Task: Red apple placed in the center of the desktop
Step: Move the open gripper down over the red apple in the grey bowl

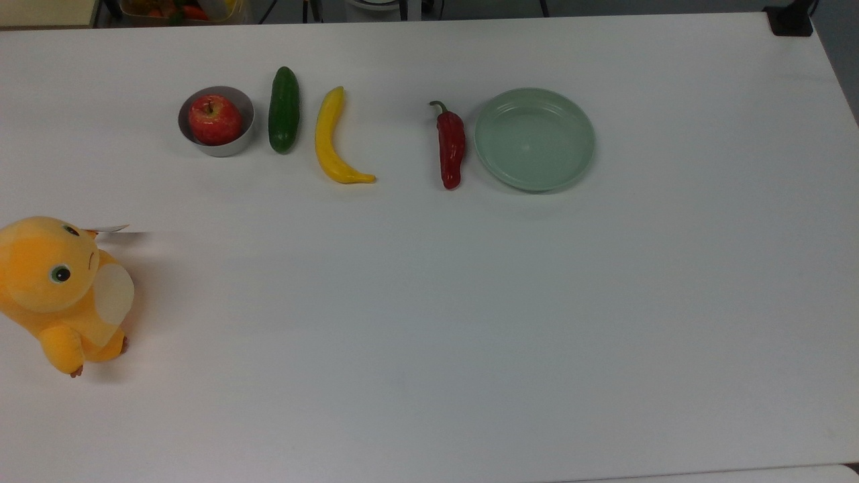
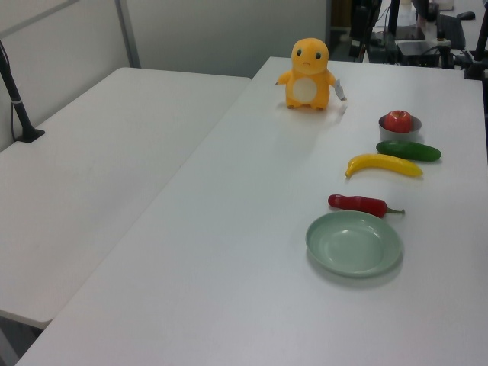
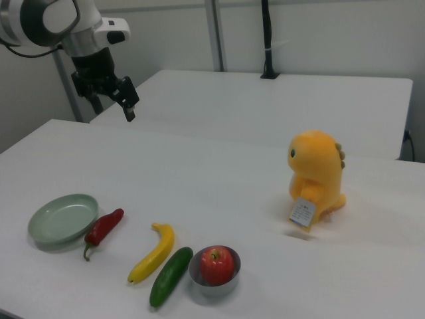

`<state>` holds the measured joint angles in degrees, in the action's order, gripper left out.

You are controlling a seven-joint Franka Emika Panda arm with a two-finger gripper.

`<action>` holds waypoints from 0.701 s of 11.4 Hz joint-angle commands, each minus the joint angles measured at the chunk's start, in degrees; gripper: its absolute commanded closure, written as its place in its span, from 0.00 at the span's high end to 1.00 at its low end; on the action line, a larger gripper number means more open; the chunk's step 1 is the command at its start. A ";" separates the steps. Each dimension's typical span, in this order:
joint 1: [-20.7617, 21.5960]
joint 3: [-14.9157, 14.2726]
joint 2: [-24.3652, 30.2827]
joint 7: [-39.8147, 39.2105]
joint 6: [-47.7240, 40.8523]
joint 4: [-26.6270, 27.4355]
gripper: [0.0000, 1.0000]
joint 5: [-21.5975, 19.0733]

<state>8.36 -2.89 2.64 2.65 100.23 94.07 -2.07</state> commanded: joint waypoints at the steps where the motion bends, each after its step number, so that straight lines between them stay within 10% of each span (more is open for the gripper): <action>1: -0.54 0.61 0.26 -1.24 0.41 0.32 1.00 -1.18; 8: -3.34 -0.01 0.34 -11.21 -2.84 4.18 1.00 1.01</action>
<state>7.45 -2.89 2.54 0.21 98.92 95.37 -1.94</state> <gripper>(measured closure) 0.000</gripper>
